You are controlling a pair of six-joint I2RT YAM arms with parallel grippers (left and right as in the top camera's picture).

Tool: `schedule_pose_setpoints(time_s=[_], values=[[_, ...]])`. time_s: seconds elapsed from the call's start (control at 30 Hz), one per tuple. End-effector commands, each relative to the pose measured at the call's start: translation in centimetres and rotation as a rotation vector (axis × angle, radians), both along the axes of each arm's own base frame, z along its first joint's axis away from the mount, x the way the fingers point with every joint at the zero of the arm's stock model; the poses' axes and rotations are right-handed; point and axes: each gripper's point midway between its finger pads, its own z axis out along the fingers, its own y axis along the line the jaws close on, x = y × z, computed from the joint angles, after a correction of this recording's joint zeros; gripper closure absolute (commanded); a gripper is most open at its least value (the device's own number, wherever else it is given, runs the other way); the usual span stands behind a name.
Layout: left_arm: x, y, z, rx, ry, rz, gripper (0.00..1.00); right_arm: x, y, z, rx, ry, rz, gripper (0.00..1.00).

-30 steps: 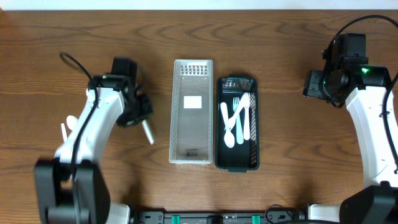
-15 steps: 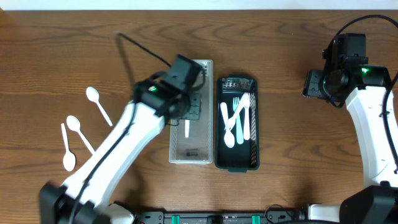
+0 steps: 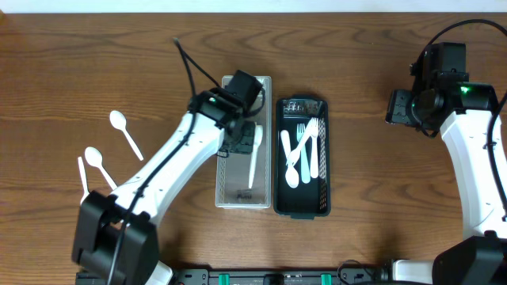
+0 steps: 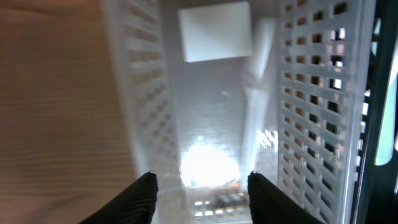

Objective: Pack container
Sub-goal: 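Open the left gripper to drop the spoon, then withdraw left, then lower the left gripper onto another white spoon and close it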

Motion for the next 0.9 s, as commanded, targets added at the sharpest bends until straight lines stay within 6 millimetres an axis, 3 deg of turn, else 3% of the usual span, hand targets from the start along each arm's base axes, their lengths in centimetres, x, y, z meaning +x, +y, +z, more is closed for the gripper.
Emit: schedule_pose_setpoints(time_s=[0.0,0.17,0.33,0.47,0.6,0.87], values=[[1.9,2.3,5.4,0.007,-0.174,0.051,0.42,-0.2,-0.2,-0.4,-0.008,0.015,0.025,0.35],[2.5,9.0,9.6,0.007,-0.290,0.244,0.27,-0.6,-0.1,-1.0,-0.007,0.033,0.025,0.34],[3.1,17.7,9.9,0.025,-0.296,0.540,0.14,-0.7,-0.1,-1.1,-0.006,0.037,0.025,0.34],[4.2,22.7,7.4,0.044,-0.248,0.694,0.10,-1.1,-0.1,-1.2,-0.004,0.052,0.025,0.34],[5.5,25.3,3.5,0.067,-0.173,0.757,0.03,-1.2,0.0,-1.3,-0.001,0.058,0.026,0.33],[7.8,26.1,-4.3,-0.065,-0.026,0.812,0.00,-1.4,0.0,-1.3,0.000,0.066,0.026,0.33]])
